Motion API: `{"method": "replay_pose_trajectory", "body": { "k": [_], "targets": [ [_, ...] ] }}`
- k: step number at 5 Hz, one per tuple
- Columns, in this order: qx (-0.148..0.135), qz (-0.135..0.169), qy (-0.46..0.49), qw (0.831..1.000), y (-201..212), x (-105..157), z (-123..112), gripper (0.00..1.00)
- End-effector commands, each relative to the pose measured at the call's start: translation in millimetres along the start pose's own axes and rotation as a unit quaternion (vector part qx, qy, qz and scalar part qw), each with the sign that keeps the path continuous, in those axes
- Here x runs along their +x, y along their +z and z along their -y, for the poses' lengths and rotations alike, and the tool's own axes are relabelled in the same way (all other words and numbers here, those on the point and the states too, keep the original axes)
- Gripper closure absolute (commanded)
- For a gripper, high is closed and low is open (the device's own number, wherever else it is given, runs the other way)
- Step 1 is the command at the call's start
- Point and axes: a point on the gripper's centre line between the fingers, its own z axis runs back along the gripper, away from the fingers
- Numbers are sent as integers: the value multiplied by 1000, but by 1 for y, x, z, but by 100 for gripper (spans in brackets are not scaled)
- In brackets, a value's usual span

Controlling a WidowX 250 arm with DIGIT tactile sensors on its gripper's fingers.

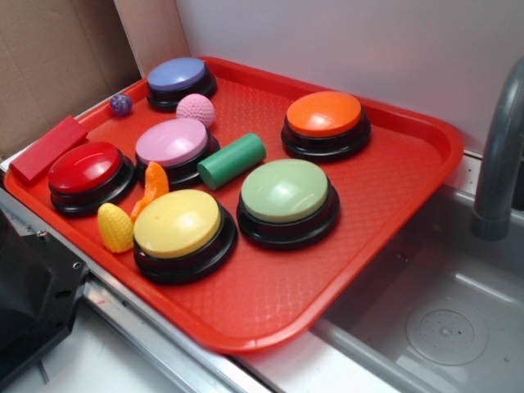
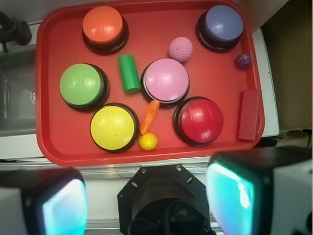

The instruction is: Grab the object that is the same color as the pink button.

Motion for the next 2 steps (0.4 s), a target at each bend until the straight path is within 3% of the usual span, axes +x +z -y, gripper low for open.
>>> {"method": "replay_pose_trajectory", "body": {
  "k": [1,2],
  "targets": [
    [0,0,0,1000,0,0,0,0],
    [-16,6,42,999,-19,26,-9,0]
  ]
}}
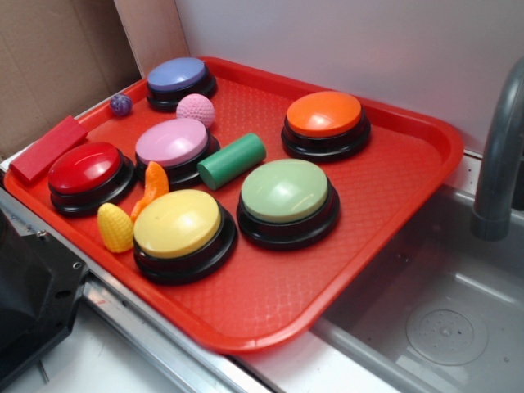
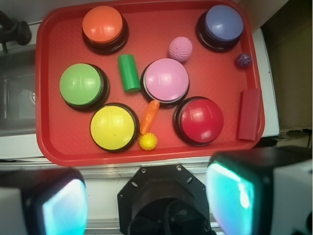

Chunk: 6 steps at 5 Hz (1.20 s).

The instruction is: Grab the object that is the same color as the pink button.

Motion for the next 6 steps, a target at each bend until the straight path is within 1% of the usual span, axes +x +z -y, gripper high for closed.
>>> {"method": "replay_pose_trajectory", "body": {
  "k": [1,2,3,4,5,6],
  "targets": [
    [-27,17,70,997,-30,48,-17,0],
    [-21,47,142,989,-56,74,-32,0],
    [30,50,195,979,-95,103,-61,0],
    [32,55,241,968,-124,120,-78,0],
    [40,50,265,962,-165,142,-92,0],
    [67,42,280,957,-187,149,-102,0]
  ]
}}
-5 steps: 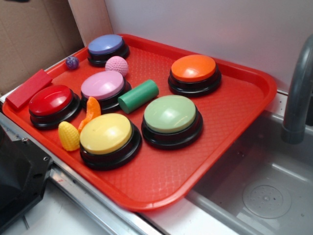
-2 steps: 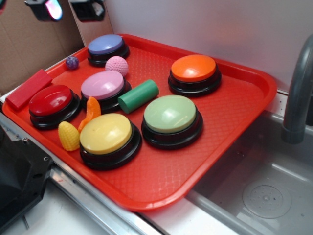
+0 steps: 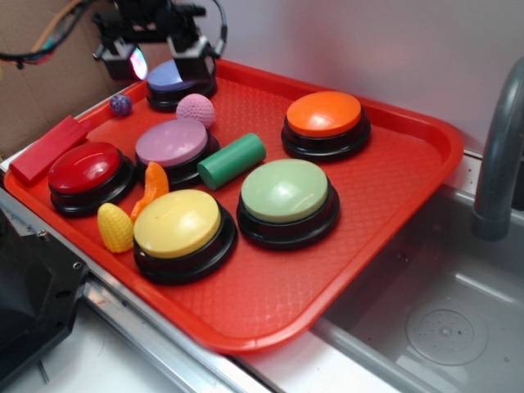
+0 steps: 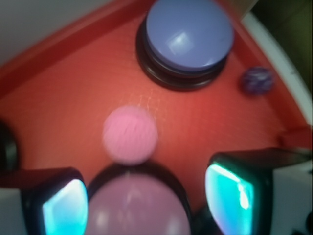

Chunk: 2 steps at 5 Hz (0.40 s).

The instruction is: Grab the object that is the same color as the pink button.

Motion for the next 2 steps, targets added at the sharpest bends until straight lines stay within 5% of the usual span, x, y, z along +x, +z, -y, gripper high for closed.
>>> {"method": "replay_pose_trajectory", "body": {
  "k": [1,2],
  "targets": [
    [10,6,22,1000,-26,27,-9,0],
    [12,6,29,999,-37,23,-9,42]
  ]
}}
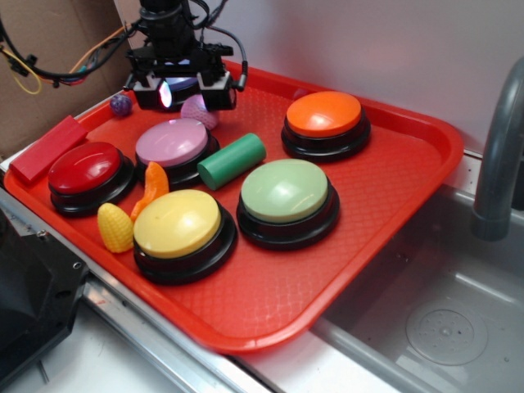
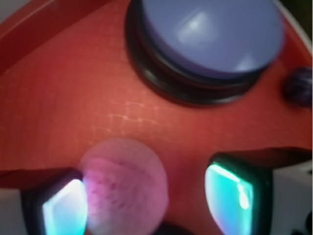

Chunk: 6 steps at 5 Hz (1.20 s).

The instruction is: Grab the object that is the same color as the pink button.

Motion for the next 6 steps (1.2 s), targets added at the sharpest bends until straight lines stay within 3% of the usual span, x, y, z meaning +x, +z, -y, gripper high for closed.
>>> {"method": "replay_pose_trajectory", "body": {
  "k": [1,2,3,4,5,6],
  "targets": [
    [-29,12,19,999,-2,4,-10,100],
    [-8,16,15,1000,19,9,-13,100],
    [-15,16,-15,1000,52,13,-9,100],
    [-48,11,-128,991,98,6,5,100],
    [-62,17,-200,978,125,-13,10,100],
    [-91,12,-268,959,142,-46,10,100]
  ]
}}
